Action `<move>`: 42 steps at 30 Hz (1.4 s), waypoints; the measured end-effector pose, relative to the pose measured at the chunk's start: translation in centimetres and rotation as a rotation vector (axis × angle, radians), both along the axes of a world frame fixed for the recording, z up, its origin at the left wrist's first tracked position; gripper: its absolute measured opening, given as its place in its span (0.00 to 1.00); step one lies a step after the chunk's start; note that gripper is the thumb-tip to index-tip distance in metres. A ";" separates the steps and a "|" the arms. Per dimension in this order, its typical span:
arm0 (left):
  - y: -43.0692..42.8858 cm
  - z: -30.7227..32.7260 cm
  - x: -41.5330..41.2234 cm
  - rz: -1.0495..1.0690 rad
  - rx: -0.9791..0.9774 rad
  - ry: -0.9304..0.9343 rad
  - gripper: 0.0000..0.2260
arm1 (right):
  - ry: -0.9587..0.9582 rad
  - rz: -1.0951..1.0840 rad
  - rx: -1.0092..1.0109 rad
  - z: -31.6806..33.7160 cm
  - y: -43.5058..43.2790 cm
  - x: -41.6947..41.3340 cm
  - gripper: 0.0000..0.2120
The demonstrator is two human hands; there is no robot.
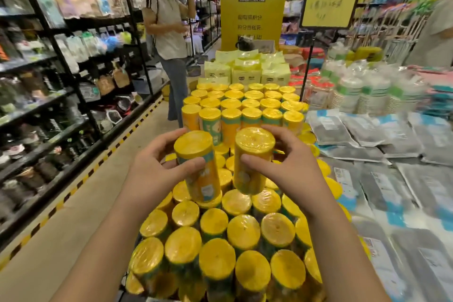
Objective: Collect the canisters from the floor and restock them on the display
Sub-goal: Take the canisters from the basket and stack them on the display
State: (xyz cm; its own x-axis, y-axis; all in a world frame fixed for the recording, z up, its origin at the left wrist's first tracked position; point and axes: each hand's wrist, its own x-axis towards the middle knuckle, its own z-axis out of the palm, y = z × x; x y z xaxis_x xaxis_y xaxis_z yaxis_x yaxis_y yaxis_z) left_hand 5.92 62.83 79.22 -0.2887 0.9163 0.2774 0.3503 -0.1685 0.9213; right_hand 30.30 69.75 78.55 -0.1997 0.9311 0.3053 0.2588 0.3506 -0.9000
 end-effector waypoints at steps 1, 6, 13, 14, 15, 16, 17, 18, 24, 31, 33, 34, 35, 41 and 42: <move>0.6 -0.1 0.1 0.004 -0.013 -0.004 0.30 | -0.001 0.007 -0.009 -0.2 0.8 -0.3 0.34; 3.8 -0.7 -1.5 0.000 -0.056 0.003 0.28 | -0.024 0.041 -0.051 -1.3 4.4 -2.7 0.34; 7.7 -2.6 -6.4 -0.007 -0.119 -0.034 0.30 | -0.036 0.024 -0.092 -3.0 7.7 -6.9 0.35; 8.3 -2.9 -7.0 -0.004 -0.126 -0.029 0.30 | -0.032 0.021 -0.096 -3.1 8.2 -7.4 0.36; 9.0 -3.2 -7.7 0.006 -0.129 -0.012 0.30 | -0.028 0.020 -0.097 -3.3 8.6 -7.9 0.35; 9.7 -3.4 -8.3 0.017 -0.129 0.009 0.30 | -0.024 0.019 -0.099 -3.4 8.9 -8.4 0.35; 10.5 -3.5 -8.8 0.027 -0.130 0.024 0.30 | -0.021 0.019 -0.101 -3.5 9.3 -8.8 0.34; 11.3 -3.6 -9.2 0.034 -0.131 0.033 0.30 | -0.017 0.021 -0.102 -3.6 9.6 -9.3 0.34; 18.2 -5.1 -11.0 0.100 -0.115 0.085 0.32 | -0.001 0.039 -0.136 -4.5 10.9 -10.8 0.32; 23.6 -7.2 -12.2 0.121 -0.131 0.132 0.33 | -0.026 0.016 -0.147 -5.4 12.4 -10.6 0.33; 24.1 -7.9 -12.5 0.110 -0.124 0.138 0.33 | -0.029 0.004 -0.152 -5.6 12.8 -10.3 0.34; 24.2 -8.2 -12.6 0.101 -0.121 0.138 0.33 | -0.029 0.002 -0.155 -5.8 13.0 -10.2 0.34; 24.3 -8.5 -12.7 0.091 -0.120 0.132 0.33 | -0.029 0.001 -0.156 -5.9 13.2 -10.2 0.34; 24.3 -9.5 -13.0 0.071 -0.133 0.125 0.33 | -0.056 0.018 -0.160 -6.4 13.9 -11.0 0.34; 24.3 -9.6 -13.0 0.065 -0.139 0.130 0.34 | -0.069 0.023 -0.159 -6.5 14.1 -11.4 0.34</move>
State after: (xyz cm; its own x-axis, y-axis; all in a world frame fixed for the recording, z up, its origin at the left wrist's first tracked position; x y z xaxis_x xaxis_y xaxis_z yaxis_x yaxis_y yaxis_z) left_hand -7.06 87.17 69.65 -0.3186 0.9291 0.1879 0.4735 -0.0157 0.8807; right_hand 18.94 83.89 72.08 -0.2371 0.9614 0.1396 0.3155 0.2121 -0.9249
